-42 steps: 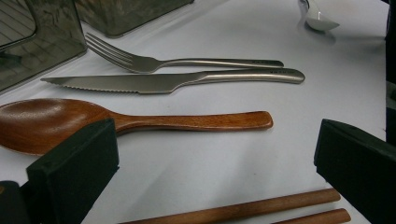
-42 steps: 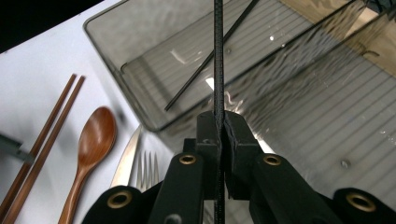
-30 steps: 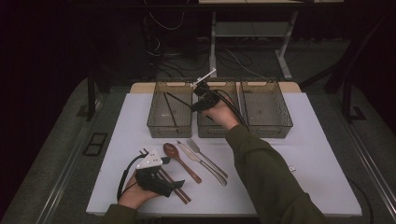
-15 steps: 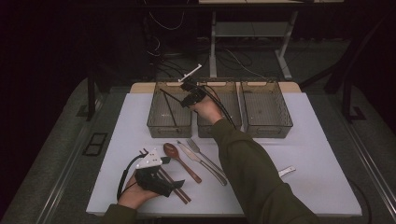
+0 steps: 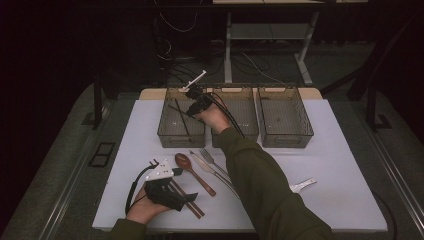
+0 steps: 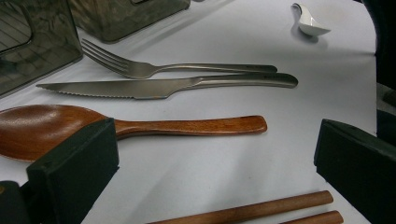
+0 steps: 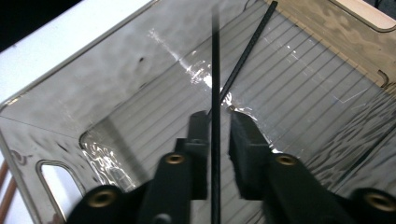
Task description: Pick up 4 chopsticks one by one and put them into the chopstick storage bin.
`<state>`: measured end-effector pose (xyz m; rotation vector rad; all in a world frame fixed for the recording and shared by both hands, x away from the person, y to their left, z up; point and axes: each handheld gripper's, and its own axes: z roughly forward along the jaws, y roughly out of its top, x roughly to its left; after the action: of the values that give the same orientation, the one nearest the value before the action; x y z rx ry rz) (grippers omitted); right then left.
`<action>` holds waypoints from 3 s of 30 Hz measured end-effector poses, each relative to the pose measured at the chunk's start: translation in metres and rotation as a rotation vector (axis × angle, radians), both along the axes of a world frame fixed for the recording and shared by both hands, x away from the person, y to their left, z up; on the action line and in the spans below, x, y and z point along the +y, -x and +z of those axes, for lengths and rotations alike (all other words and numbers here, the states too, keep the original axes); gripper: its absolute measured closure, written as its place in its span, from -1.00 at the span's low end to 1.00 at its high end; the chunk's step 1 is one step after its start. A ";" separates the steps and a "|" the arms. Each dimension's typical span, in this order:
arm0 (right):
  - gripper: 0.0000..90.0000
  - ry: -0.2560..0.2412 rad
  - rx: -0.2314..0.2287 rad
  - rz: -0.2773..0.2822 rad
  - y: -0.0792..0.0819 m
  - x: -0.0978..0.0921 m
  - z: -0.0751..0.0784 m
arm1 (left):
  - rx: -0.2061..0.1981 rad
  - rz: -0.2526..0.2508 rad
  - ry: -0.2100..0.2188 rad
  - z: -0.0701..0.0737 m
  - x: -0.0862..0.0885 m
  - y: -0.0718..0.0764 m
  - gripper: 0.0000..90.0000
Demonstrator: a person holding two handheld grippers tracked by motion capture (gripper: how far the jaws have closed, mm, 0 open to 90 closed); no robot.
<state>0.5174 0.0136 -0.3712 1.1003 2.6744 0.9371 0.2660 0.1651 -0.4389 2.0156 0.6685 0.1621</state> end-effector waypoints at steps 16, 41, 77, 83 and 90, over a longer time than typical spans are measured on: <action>-0.17 -0.099 -0.007 0.070 0.019 -0.031 0.014 | 0.002 0.000 -0.016 -0.001 -0.001 0.000 -1.00; -0.50 -0.145 -0.136 0.142 0.095 -0.115 0.027 | 0.004 0.009 -0.033 -0.002 -0.003 0.001 -1.00; -0.55 -0.189 -0.209 -0.030 0.193 -0.280 -0.024 | -0.004 0.033 -0.055 0.005 0.004 0.002 -0.30; -0.57 -0.204 -0.225 -0.059 0.207 -0.298 -0.036 | 0.011 0.011 -0.059 0.006 0.004 0.003 0.11; -0.58 -0.217 -0.243 -0.084 0.223 -0.311 -0.051 | 0.013 0.005 -0.084 0.009 0.003 0.003 0.60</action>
<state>0.2943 -0.2978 -0.4223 1.0503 2.3576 1.2785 0.2630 0.1682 -0.4300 2.0972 0.6850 0.1828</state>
